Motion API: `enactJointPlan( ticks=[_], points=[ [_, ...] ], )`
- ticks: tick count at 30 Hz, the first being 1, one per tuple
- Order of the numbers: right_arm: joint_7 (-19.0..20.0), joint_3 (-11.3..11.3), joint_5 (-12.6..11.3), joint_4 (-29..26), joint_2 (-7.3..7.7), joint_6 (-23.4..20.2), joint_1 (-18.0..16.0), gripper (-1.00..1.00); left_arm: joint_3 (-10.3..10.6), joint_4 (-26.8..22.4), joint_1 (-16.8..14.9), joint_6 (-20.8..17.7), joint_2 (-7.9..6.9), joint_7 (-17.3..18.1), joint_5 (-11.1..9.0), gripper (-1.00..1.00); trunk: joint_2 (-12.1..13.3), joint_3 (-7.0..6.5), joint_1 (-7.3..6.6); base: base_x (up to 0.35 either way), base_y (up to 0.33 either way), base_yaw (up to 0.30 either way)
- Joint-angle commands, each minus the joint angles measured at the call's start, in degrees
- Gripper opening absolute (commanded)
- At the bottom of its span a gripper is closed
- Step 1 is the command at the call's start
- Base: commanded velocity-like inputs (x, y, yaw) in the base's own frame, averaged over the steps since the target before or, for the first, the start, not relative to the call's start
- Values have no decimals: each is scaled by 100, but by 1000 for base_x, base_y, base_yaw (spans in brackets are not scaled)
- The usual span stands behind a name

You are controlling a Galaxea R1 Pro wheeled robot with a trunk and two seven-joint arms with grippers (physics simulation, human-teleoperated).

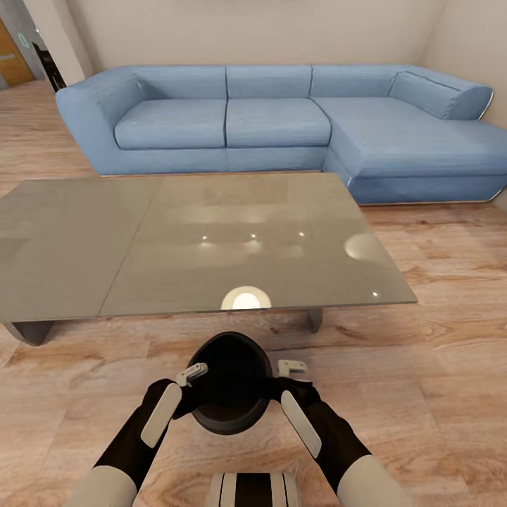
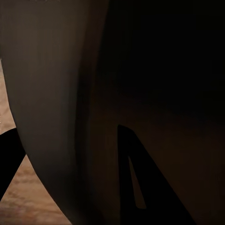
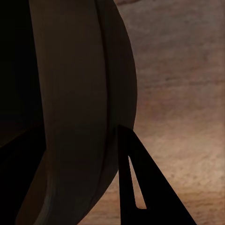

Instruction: Place each of the two pumpkins and all three candles from the living room inside a cabinet in the living room (use any cabinet), then make sure every cabinet is closed, and position the cauldron so it is next to a table in the living room.

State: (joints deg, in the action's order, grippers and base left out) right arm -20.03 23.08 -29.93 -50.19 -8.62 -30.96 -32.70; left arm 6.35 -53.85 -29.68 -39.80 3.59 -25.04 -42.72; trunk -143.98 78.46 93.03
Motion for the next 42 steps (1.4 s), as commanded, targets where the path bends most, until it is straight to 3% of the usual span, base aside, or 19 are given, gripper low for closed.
enactJointPlan(
  ticks=[1,2,7,8,17,42],
  points=[
    [289,30,-119,-18,8,116,4,-100,170,422,-2,78,-182,62,-26,-100,0,6,6,0,0,0],
    [289,30,-119,-18,7,116,4,100,168,423,-2,78,-182,61,-26,-100,0,6,6,0,0,0],
    [289,30,-119,-17,1,116,5,100,163,421,-2,78,-183,67,-26,-100,0,6,6,0,0,0],
    [289,30,-119,-17,1,116,4,100,163,420,-2,78,-183,68,-28,100,0,6,6,0,0,0],
    [289,30,-119,-17,1,116,5,100,156,422,-2,73,-188,69,-33,100,0,6,6,0,0,0],
    [289,22,-121,-22,-5,40,3,100,147,428,-2,69,-192,49,-39,100,34,-548,-58,-27,10,0]
  ],
)
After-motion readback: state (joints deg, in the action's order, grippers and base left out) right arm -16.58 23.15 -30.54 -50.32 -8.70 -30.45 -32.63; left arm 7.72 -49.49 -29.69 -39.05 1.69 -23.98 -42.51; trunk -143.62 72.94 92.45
